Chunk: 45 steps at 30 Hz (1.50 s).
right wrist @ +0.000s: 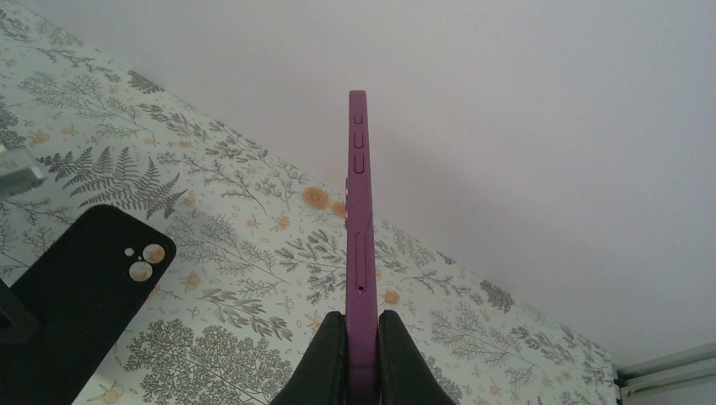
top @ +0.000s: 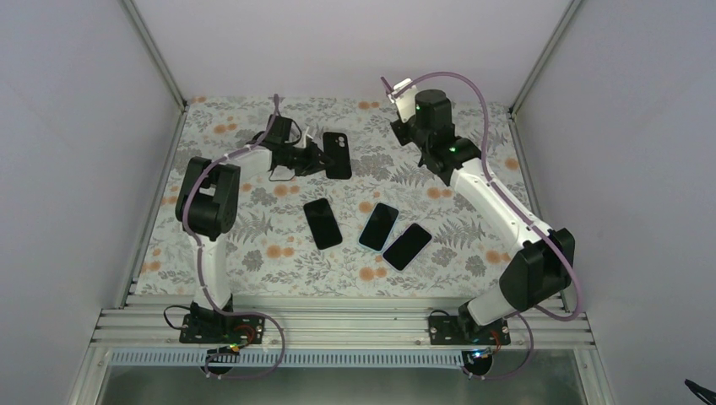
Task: Take the phone out of the phone case
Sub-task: Place the phone case at the center of the board.
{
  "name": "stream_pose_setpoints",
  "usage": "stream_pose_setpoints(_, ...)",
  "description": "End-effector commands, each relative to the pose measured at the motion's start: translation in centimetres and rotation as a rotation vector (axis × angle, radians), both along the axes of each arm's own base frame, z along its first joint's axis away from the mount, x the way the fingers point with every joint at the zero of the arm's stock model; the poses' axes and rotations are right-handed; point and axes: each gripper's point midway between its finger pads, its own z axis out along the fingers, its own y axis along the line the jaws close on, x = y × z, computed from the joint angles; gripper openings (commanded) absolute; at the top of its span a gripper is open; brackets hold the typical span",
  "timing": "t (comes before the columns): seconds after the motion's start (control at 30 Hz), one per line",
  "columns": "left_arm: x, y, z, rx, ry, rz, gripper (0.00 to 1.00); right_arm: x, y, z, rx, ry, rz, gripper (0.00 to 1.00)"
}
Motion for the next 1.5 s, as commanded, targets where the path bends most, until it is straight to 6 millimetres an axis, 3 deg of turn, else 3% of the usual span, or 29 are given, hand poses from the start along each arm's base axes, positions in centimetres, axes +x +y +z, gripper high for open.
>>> stream_pose_setpoints(0.0,0.4,-0.7,-0.6,-0.005,-0.014,-0.054,0.02,-0.2,-0.4,2.7,0.076,-0.064,-0.003,0.04)
stream_pose_setpoints(0.3,1.4,-1.2,-3.6,0.032,0.024,-0.079,0.02,0.1,-0.4,1.8,0.076,-0.041,-0.003,0.04)
stream_pose_setpoints(0.47,1.1,-1.1,-5.4,0.063,0.062,-0.076,0.02,0.2,-0.5,1.6,0.075,-0.035,-0.003,0.04)
stream_pose_setpoints(0.73,0.4,0.0,-7.8,0.14,0.099,-0.056,0.02,0.4,-0.3,1.1,0.079,-0.025,0.002,0.04)
stream_pose_setpoints(0.97,1.0,1.4,-9.5,0.263,0.107,-0.012,0.03,0.4,-0.4,1.0,0.077,-0.022,0.003,0.04)
stream_pose_setpoints(1.3,1.2,2.6,-10.1,0.399,0.091,0.023,0.23,0.4,-0.3,1.2,0.081,-0.022,0.007,0.04)
stream_pose_setpoints(1.47,1.3,3.3,-9.4,0.455,0.069,0.057,0.35,0.2,-0.3,1.2,0.079,-0.022,0.011,0.04)
